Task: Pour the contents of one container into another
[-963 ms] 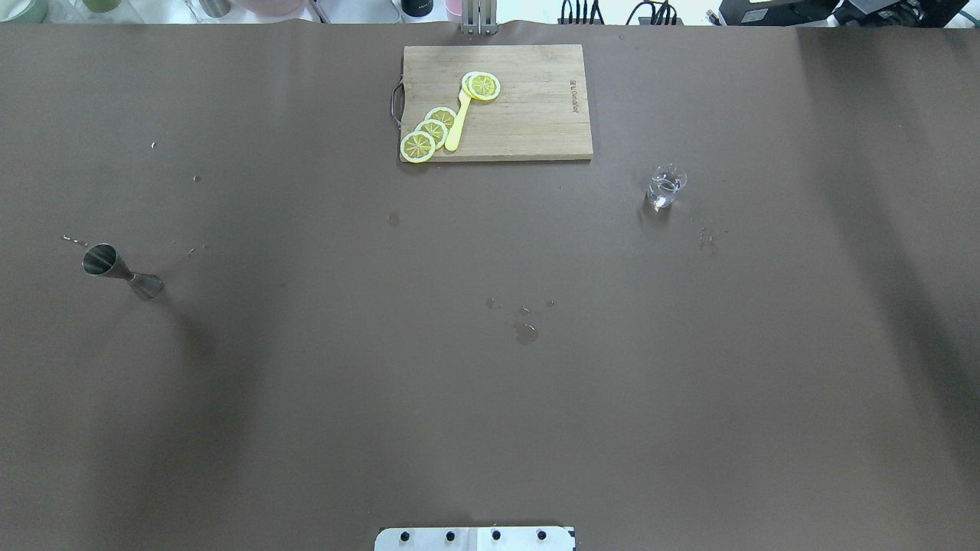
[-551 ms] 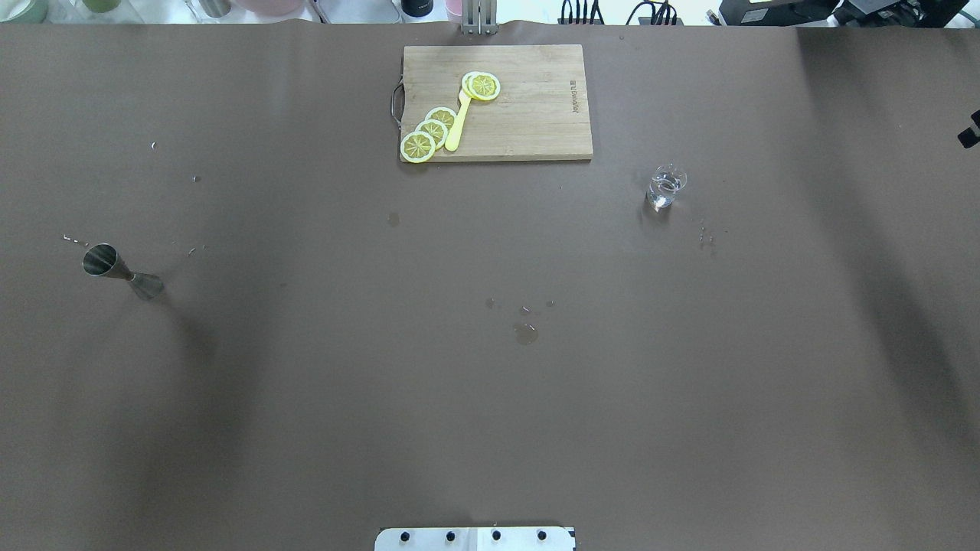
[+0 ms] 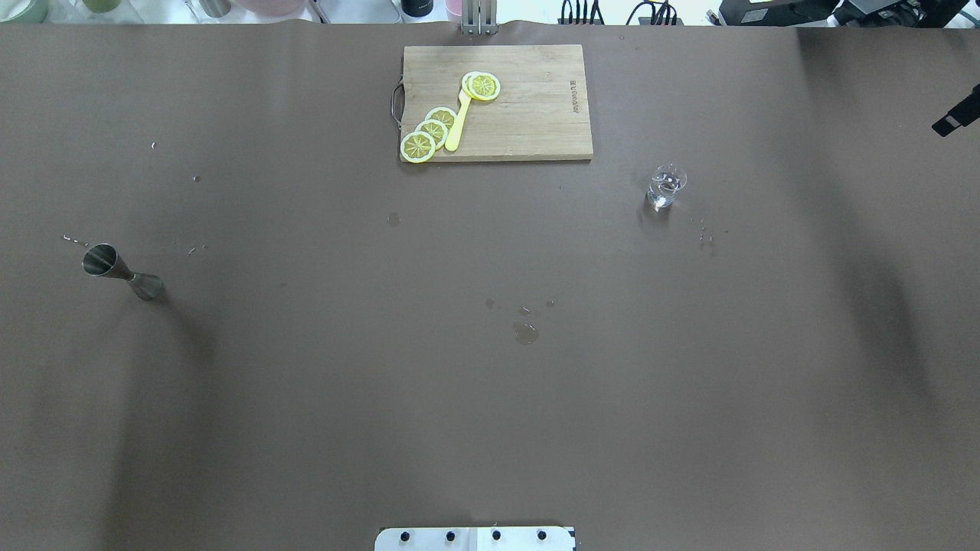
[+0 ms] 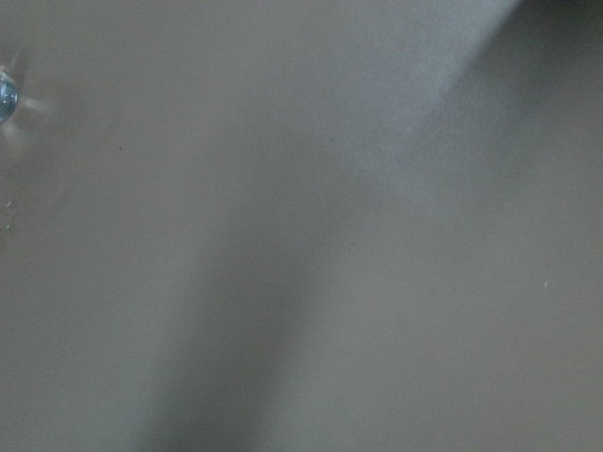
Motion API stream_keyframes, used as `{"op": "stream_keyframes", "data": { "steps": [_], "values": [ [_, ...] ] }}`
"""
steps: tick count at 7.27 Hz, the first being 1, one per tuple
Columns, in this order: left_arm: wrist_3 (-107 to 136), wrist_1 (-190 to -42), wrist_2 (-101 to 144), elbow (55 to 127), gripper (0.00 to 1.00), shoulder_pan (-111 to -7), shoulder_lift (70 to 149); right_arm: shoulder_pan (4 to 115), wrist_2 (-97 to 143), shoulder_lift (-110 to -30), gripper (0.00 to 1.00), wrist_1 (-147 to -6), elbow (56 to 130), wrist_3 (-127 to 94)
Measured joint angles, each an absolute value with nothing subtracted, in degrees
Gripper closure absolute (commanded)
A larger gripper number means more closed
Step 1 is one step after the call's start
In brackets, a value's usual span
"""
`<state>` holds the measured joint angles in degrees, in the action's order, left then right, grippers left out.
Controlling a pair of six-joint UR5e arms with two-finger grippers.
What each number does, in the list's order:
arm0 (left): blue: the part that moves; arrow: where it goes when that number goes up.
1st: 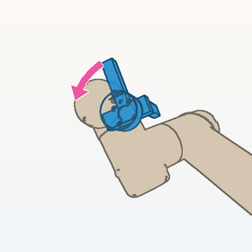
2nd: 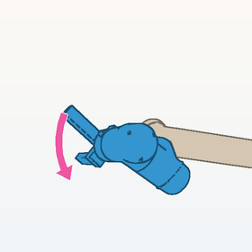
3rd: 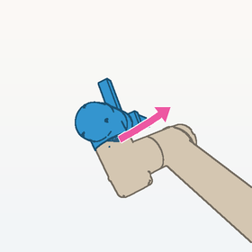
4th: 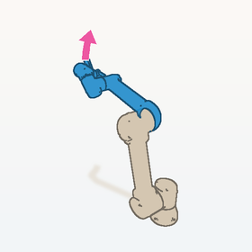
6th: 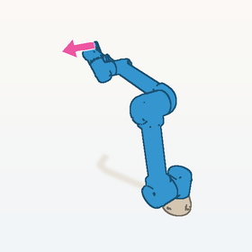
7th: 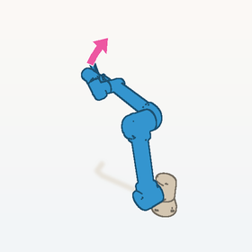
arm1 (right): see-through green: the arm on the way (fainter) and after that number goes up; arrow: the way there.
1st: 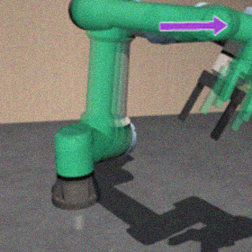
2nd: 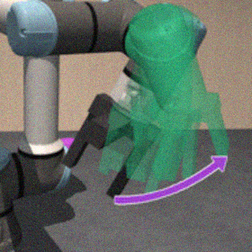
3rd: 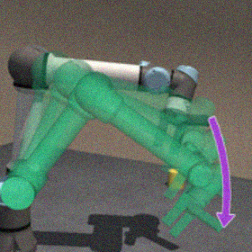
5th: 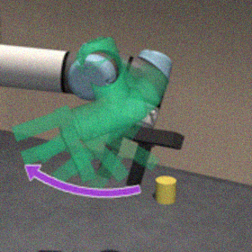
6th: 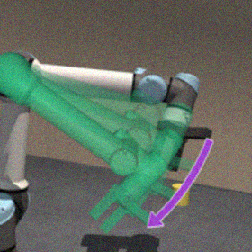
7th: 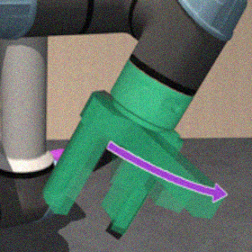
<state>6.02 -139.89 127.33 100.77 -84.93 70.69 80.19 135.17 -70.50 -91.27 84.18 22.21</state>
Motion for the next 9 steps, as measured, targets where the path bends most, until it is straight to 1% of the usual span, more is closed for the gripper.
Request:
{"op": "stream_keyframes", "data": {
  "steps": [2,4,7,9],
  "values": [
    [10.6,-156.6,121.2,96.8,0.02,-80.0,69.8,78.8,136.0,-66.9,0.0,-87.7,77.9,24.9],
    [11.5,-168.4,109.0,95.8,0.02,-72.8,70.1,77.5,137.9,-64.2,0.0,-86.1,72.6,25.7],
    [12.6,-176.7,100.0,94.2,0.01,-66.6,70.5,77.2,143.4,-62.2,0.0,-82.7,69.5,24.4],
    [18.8,-182.5,92.1,92.4,0.01,-59.6,70.8,77.0,146.0,-64.0,0.0,-74.1,69.1,18.3]
  ]
}}
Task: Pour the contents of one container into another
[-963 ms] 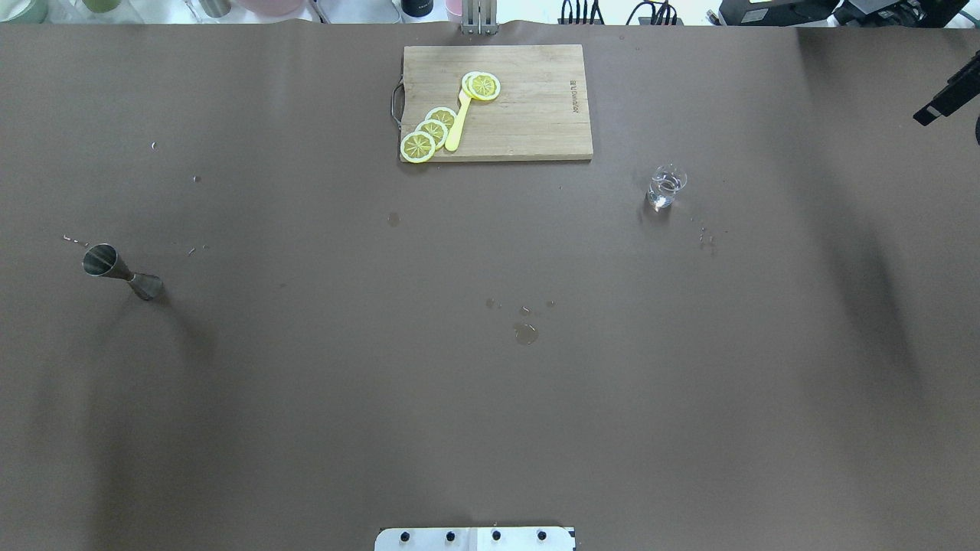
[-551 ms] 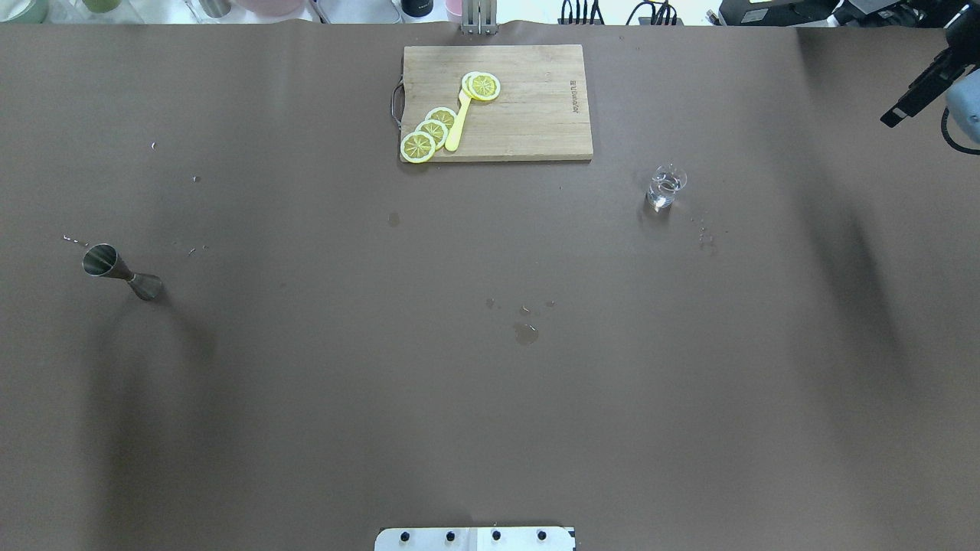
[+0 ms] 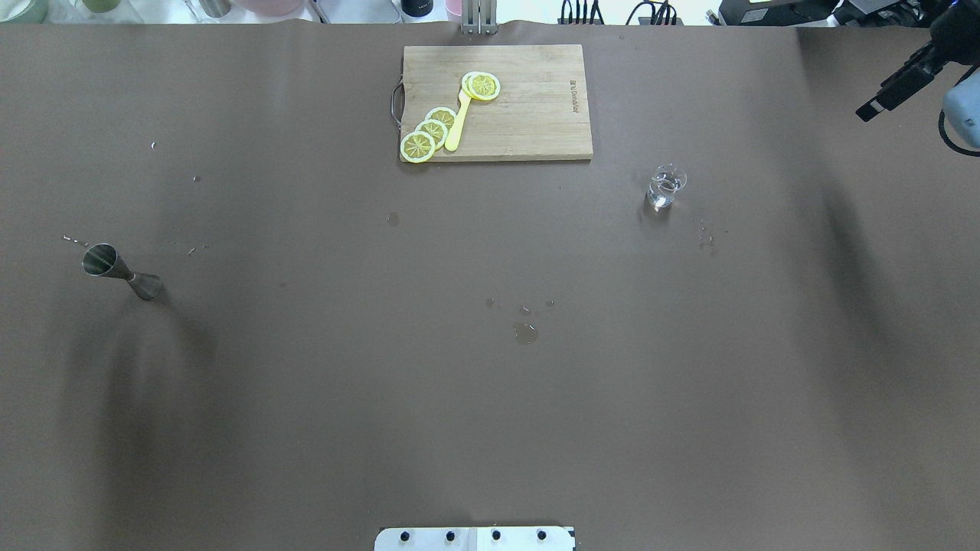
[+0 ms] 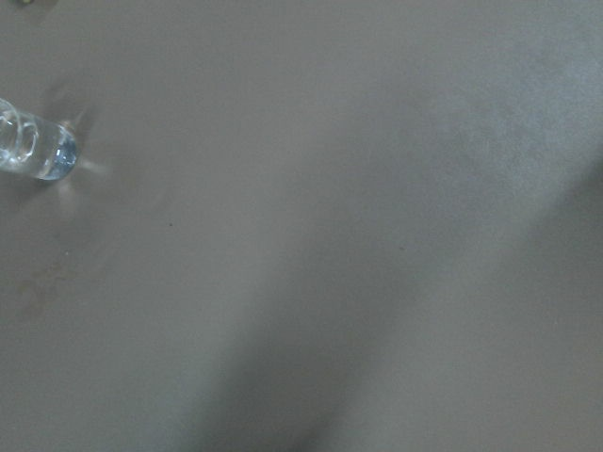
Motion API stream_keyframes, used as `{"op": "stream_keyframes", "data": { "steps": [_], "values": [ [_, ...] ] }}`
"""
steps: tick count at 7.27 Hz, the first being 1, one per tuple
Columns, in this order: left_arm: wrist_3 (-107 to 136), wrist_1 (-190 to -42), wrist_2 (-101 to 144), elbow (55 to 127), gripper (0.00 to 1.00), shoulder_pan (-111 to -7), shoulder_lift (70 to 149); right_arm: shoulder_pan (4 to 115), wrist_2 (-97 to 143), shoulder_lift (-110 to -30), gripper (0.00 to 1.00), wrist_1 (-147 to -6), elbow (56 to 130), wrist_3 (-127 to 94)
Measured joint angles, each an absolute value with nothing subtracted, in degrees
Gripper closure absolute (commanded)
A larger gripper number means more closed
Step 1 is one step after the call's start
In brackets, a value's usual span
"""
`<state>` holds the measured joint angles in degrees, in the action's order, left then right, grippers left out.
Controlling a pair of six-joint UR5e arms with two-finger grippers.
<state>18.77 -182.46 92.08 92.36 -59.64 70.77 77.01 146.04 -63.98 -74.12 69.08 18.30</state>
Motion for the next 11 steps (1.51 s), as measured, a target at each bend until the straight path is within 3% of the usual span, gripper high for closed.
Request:
{"op": "stream_keyframes", "data": {
  "steps": [4,8,11],
  "values": [
    [29.2,-190.3,81.5,90.9,0.01,-48.2,70.1,75.1,147.6,-66.2,0.0,-59.9,67.7,14.8],
    [30.4,-197.5,70.8,90.5,0.01,-35.3,69.4,70.6,146.5,-67.7,0.0,-31.0,59.3,9.3],
    [33.8,-199.0,59.7,89.4,0.01,-23.7,70.1,68.3,145.9,-67.7,0.01,-22.8,58.6,9.0]
  ]
}}
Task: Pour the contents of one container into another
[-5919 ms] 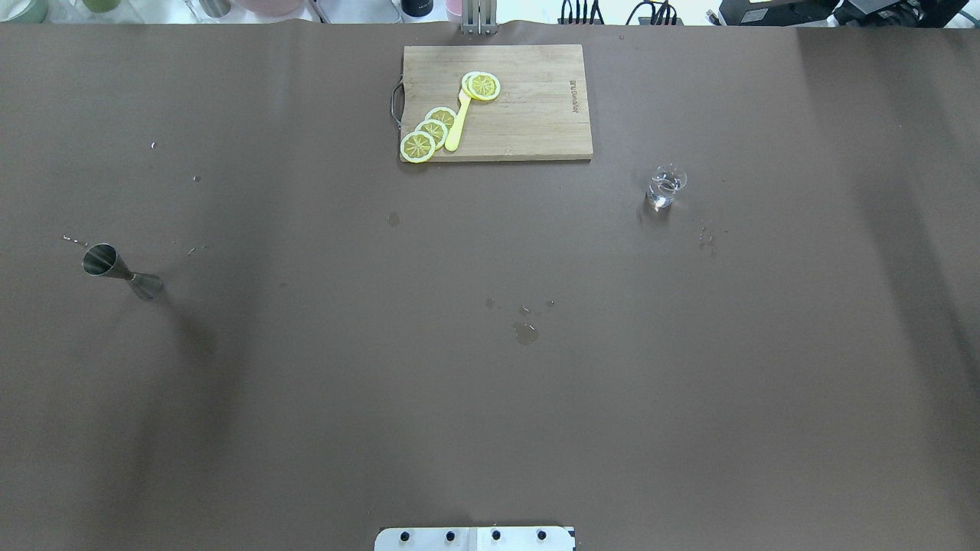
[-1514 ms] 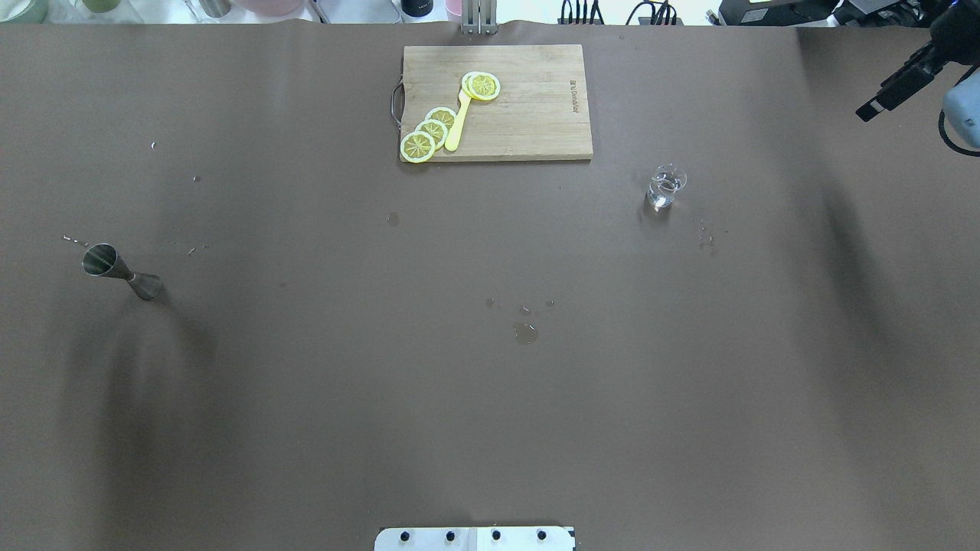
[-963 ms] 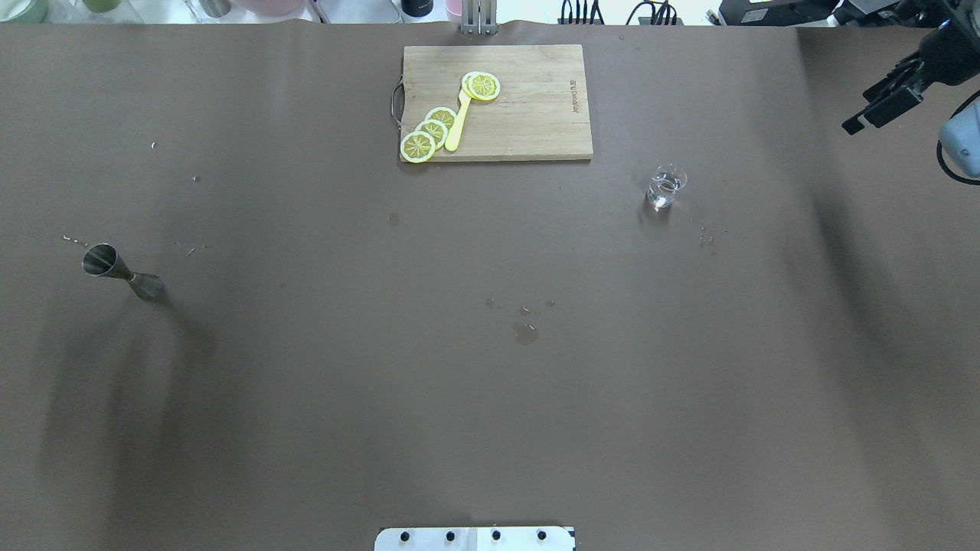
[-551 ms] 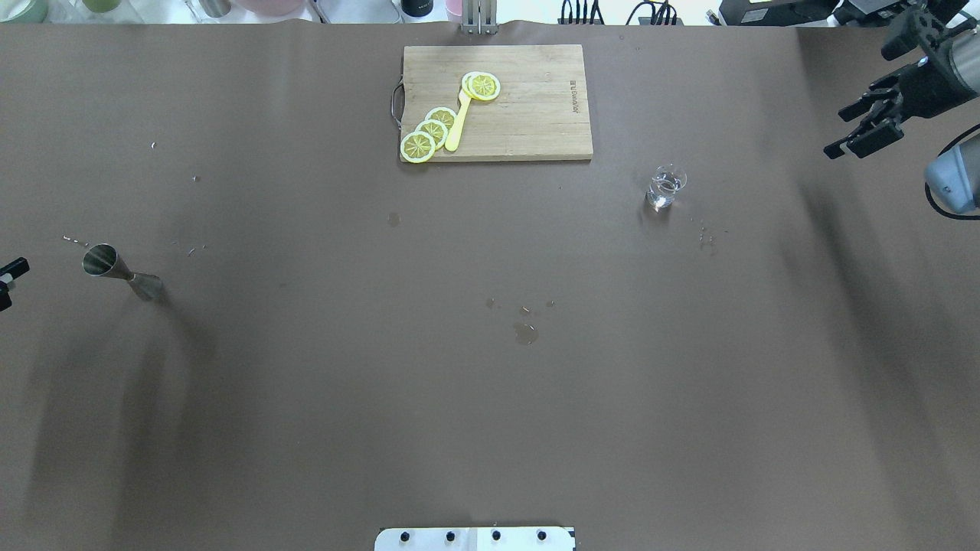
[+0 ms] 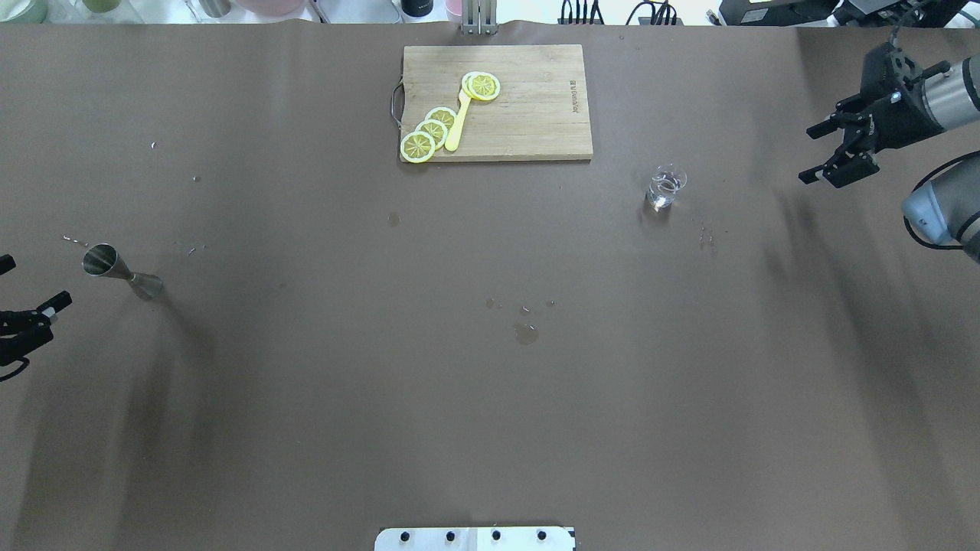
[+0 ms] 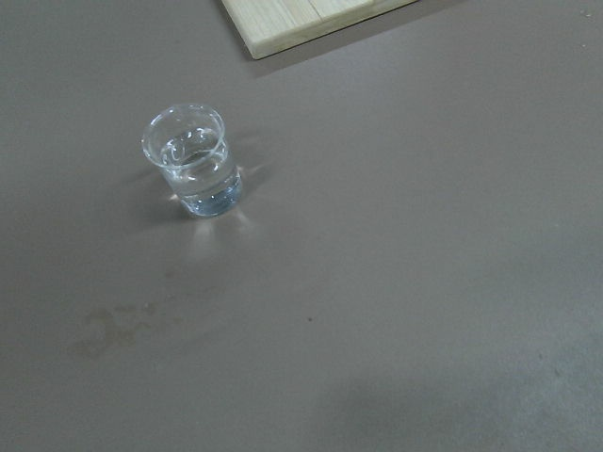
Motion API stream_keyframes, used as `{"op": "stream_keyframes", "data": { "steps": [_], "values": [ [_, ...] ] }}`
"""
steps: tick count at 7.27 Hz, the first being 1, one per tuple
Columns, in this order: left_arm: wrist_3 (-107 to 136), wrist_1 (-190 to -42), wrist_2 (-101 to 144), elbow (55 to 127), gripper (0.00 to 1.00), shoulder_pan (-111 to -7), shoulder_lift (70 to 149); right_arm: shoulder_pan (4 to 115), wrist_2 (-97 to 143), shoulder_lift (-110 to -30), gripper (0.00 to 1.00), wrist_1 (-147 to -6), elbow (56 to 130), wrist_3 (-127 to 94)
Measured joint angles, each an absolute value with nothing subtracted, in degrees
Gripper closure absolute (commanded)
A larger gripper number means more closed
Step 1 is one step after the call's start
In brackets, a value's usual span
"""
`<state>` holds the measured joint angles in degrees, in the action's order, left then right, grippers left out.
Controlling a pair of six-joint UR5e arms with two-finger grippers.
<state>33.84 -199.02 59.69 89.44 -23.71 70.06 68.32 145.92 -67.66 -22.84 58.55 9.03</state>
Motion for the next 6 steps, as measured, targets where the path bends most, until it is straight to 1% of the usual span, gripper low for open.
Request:
{"op": "stream_keyframes", "data": {
  "steps": [2,4,6],
  "values": [
    [35.8,-199.1,47.4,88.5,0.01,-14.9,70.5,68.2,145.8,-66.2,0.01,-22.1,58.6,9.0],
    [36.3,-199.2,40.6,88.1,0.01,-9.4,70.8,67.5,145.9,-64.8,0.0,-21.4,58.5,9.5],
    [39.8,-198.7,35.5,87.4,0.01,-5.9,71.1,65.1,144.9,-63.8,0.0,-18.1,58.5,9.8]
  ]
}}
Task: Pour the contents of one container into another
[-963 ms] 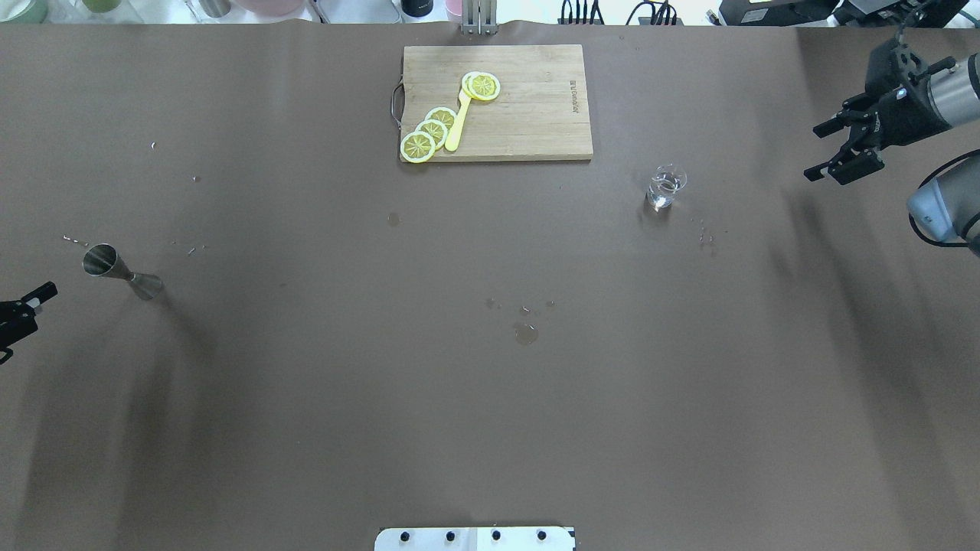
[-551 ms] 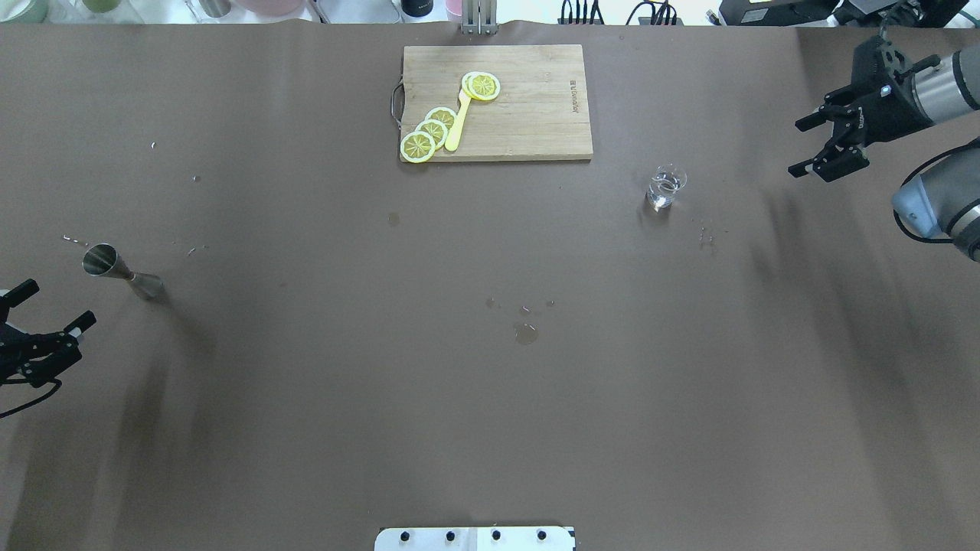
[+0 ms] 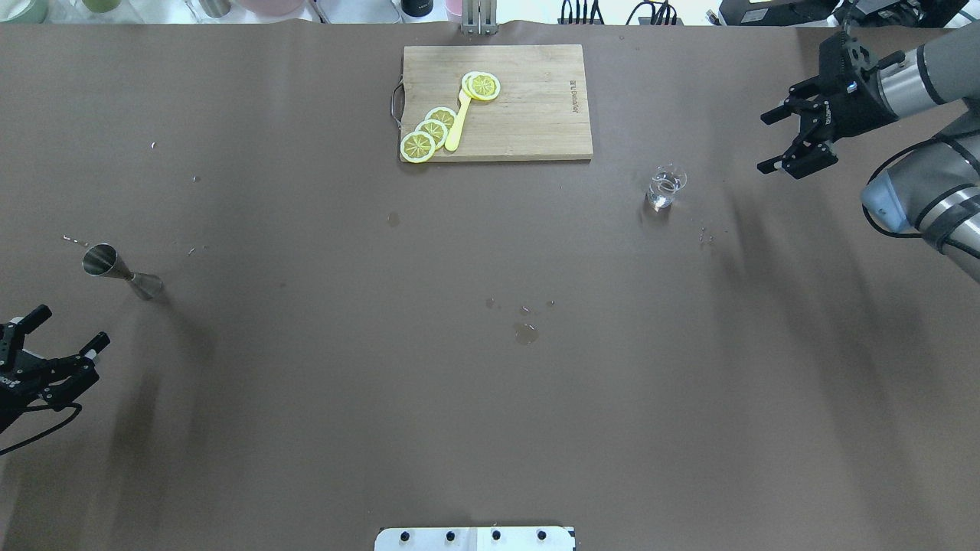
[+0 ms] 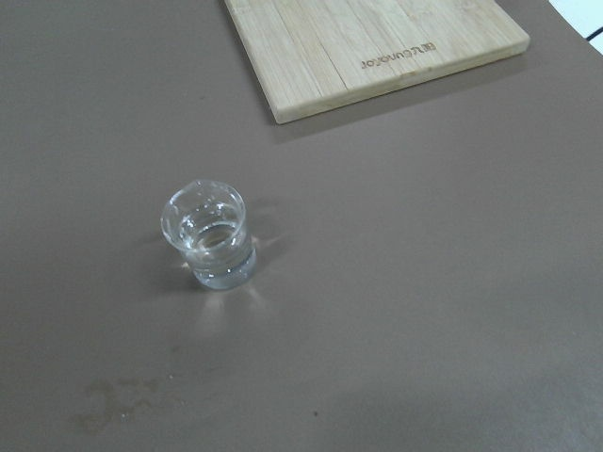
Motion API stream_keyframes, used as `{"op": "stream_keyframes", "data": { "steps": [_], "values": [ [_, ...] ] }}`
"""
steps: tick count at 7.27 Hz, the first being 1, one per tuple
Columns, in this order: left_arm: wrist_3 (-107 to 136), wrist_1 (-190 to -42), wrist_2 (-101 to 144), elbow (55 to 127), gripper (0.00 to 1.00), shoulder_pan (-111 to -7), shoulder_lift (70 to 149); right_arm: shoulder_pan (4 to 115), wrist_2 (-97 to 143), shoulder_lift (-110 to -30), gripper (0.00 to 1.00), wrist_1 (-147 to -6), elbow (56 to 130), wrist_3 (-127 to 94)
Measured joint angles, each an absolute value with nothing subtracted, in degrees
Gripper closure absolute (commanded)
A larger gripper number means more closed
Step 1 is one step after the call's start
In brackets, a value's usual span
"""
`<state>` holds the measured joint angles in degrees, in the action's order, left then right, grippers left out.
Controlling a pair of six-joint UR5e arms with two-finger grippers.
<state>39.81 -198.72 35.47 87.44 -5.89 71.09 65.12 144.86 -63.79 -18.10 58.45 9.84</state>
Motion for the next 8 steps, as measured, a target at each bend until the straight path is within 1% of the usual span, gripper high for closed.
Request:
{"op": "stream_keyframes", "data": {
  "steps": [3,6,8],
  "values": [
    [45.5,-194.0,30.0,87.1,0.02,-4.3,73.0,60.6,141.2,-63.8,0.0,-13.2,58.4,10.0],
    [58.3,-176.7,24.0,88.0,0.02,-4.1,74.7,58.3,136.0,-63.2,0.01,-11.0,56.9,10.0],
    [61.4,-173.1,22.6,88.8,0.02,-4.3,75.0,57.0,132.9,-62.4,0.01,-10.7,56.4,9.9]
  ]
}}
